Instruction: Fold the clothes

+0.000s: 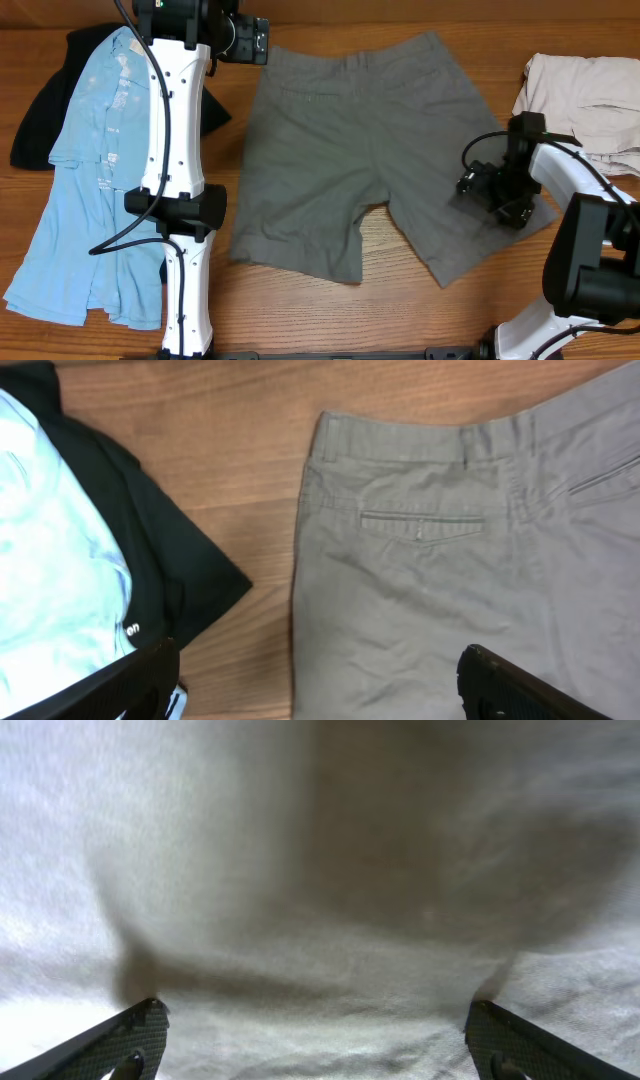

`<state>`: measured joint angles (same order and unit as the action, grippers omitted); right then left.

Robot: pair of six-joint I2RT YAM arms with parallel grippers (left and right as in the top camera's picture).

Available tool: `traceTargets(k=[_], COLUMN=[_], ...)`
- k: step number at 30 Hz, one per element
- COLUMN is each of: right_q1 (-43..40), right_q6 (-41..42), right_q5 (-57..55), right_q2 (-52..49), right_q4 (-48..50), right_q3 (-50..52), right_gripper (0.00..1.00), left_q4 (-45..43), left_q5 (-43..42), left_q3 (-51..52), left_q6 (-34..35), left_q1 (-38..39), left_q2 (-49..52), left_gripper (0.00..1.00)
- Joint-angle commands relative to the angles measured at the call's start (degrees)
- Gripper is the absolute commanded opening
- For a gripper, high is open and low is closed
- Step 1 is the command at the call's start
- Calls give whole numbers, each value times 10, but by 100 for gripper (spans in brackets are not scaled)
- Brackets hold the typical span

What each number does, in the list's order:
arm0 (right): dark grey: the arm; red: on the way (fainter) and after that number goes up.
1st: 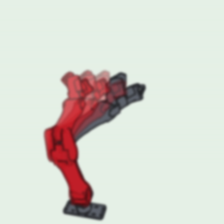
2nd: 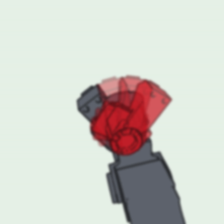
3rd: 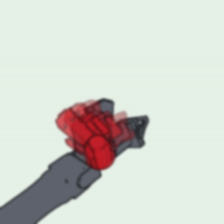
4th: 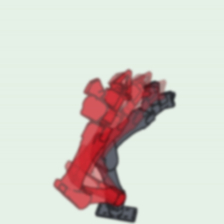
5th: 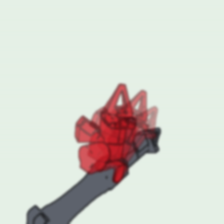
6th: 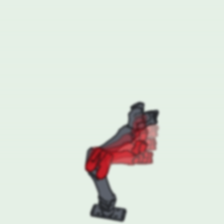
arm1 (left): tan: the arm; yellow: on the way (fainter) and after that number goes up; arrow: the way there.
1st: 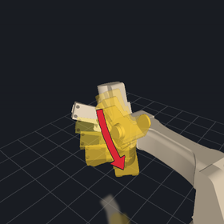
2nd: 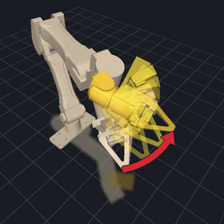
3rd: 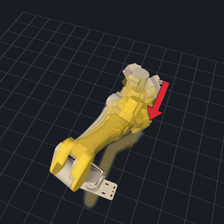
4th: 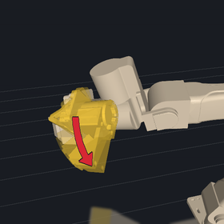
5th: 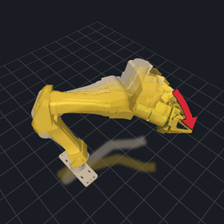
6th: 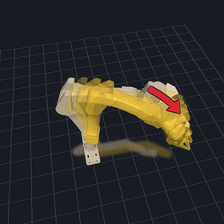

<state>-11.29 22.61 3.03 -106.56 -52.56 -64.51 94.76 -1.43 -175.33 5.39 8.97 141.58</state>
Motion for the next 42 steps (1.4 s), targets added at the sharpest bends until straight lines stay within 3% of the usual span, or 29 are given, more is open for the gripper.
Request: traceTargets(k=[1,10,19,32,42], right_q1=[-31,-54,28,103,103], right_q6=[-16,12,-2,-3,-3], right_q5=[-17,-8,32,30,30], right_q2=[-9,-9,-8,-8,-8], right_q4=[13,-109,-246,-233,-218], right_q3=[-4,-153,-342,-350,-350], right_gripper=[100,100,100,100,100], left_q4=[0,-81,-318,-581,-638], left_q5=[4,-2,-40,-61,-90], left_q3=[26,132,293,501,548], left_q6=[-17,-22,-83,-117,-116], left_q1=[1,1,1,1,0], left_q2=[7,7,7,7,44], left_gripper=[92,93,90,84,82])
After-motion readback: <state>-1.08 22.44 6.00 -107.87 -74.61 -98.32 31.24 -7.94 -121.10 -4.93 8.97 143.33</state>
